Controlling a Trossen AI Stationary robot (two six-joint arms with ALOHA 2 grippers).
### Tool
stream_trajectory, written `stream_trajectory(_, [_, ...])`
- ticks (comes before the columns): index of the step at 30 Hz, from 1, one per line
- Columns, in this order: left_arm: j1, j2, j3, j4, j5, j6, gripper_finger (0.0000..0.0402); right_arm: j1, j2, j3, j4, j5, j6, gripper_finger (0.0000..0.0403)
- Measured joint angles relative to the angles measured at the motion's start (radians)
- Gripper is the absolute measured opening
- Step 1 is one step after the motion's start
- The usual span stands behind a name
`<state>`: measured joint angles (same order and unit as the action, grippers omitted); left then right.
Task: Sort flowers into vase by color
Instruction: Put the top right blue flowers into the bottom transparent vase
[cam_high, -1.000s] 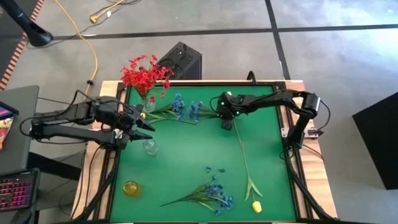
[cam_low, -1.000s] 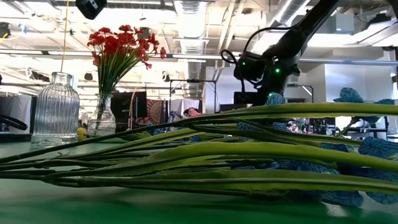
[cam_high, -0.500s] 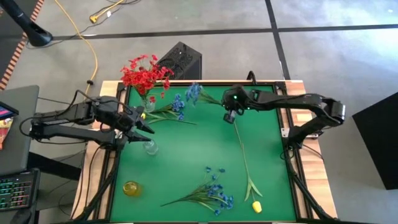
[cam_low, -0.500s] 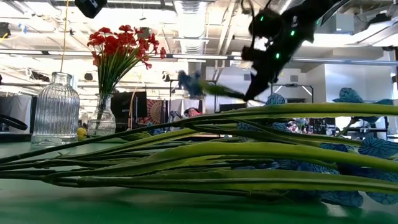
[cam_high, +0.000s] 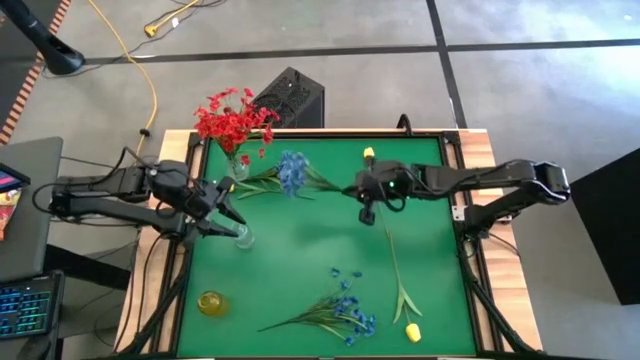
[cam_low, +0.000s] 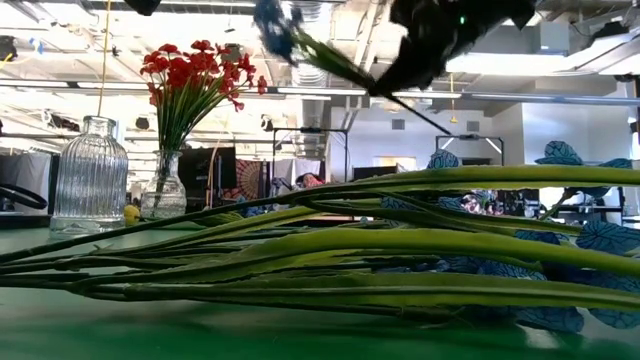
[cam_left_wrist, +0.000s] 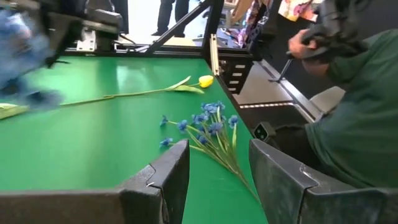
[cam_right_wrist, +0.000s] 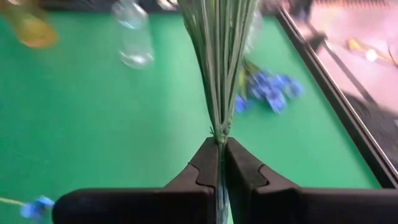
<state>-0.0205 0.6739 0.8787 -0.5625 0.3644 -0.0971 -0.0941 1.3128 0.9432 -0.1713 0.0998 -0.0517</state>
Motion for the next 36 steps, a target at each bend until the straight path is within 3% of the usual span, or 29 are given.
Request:
stream_trajectory(6, [-0.041, 0.000, 0.000, 0.000, -0.072, -0.001, 0.0153, 0.125, 0.000, -0.002, 0.171, 0.000, -0.004, 0.0039])
stream_trajectory(13, [-0.111, 0.048, -0.002, 0.040, -0.207, -0.002, 0.0153, 0.218, 0.009, -0.149, 0.692, -0.019, -0.055, 0.0039])
stream_trajectory(17, [-0.154, 0.090, -0.079, 0.270, -0.220, 0.006, 0.0153, 0.234, 0.063, -0.210, 1.024, -0.111, -0.021, 0.0039])
stream_trajectory(20, [-0.174, 0.130, -0.140, 0.470, -0.247, -0.011, 0.0153, 0.247, 0.118, -0.209, 1.153, -0.117, -0.003, 0.0039])
stream_trajectory(23, [-0.192, 0.181, -0.170, 0.637, -0.306, -0.003, 0.0153, 0.239, 0.191, -0.169, 1.227, -0.118, 0.024, 0.0039])
stream_trajectory(29, [-0.218, 0.301, -0.191, 0.917, -0.421, 0.098, 0.0153, 0.199, 0.315, -0.060, 1.206, -0.101, 0.088, 0.0039])
stream_trajectory(36, [-0.217, 0.401, -0.192, 1.020, -0.610, 0.086, 0.0153, 0.169, 0.400, 0.011, 1.195, -0.101, 0.111, 0.0039])
